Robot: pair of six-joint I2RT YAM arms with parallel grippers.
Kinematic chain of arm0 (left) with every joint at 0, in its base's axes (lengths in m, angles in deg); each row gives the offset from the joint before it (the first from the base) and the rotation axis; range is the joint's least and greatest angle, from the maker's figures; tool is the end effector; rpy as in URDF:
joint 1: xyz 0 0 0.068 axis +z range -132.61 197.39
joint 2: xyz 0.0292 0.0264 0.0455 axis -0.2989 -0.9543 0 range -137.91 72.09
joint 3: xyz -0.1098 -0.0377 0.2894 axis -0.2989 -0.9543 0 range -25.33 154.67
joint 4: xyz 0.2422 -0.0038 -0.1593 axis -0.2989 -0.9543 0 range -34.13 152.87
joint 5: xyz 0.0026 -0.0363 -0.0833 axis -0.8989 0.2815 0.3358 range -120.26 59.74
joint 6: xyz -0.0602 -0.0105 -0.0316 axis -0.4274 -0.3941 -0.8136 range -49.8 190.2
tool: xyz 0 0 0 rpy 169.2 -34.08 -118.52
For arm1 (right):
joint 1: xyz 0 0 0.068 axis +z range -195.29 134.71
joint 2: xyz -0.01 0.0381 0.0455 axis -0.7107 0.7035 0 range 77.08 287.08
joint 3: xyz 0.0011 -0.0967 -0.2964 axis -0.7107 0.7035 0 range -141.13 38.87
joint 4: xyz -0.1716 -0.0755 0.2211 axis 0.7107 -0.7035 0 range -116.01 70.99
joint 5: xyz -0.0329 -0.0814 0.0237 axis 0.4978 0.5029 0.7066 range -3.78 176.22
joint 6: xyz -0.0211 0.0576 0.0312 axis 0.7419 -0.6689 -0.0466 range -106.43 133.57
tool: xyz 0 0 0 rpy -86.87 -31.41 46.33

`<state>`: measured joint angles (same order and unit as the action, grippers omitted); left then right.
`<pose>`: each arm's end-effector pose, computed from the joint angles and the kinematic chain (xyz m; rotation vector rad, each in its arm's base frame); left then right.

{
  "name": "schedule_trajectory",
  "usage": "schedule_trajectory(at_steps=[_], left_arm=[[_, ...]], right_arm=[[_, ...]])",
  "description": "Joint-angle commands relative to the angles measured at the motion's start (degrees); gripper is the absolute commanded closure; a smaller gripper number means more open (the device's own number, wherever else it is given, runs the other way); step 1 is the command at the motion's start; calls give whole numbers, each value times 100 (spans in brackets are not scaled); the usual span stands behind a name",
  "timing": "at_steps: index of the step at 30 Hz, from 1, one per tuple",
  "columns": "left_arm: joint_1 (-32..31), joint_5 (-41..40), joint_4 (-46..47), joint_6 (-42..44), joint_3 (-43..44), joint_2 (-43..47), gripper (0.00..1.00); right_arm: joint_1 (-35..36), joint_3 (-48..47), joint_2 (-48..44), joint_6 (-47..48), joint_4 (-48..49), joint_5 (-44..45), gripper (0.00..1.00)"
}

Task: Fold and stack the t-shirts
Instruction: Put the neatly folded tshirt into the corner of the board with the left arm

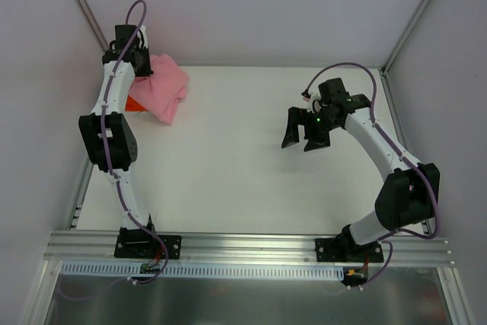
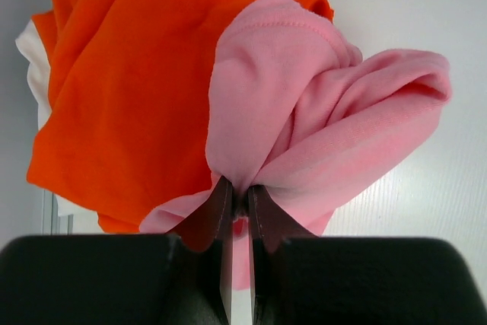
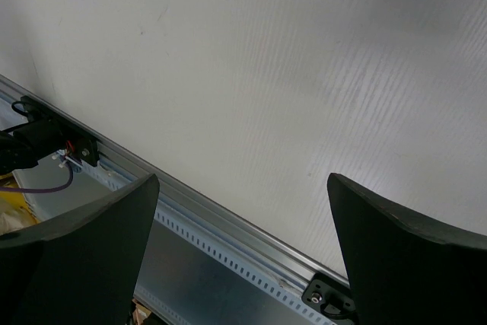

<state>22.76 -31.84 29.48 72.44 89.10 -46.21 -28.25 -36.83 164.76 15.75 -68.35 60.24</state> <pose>0.5433 0.0526 0.3442 -0.0759 2.2215 0.1038 0.3264 0.1256 0.3102 -0.5904 2.5607 0.6869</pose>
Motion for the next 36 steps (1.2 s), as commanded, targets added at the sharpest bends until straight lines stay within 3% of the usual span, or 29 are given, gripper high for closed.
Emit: schedule_trajectory(at_steps=[1,8,19,36], left_arm=[[78,-149,675,-66,430,-79,100],[184,-351,1132,-198,528,-255,100],[395,-1089,1826,-198,-8,202,100],[729,-1266,1932,-944,-9,343,100]], right_arm=[[-51,82,-208,-7,-40,-57,0],[-95,-6,47,11,-163,-21,1],[-104,-304,557,-59,-155,-57,1],[-95,-771,909,-103,-155,-144,1]])
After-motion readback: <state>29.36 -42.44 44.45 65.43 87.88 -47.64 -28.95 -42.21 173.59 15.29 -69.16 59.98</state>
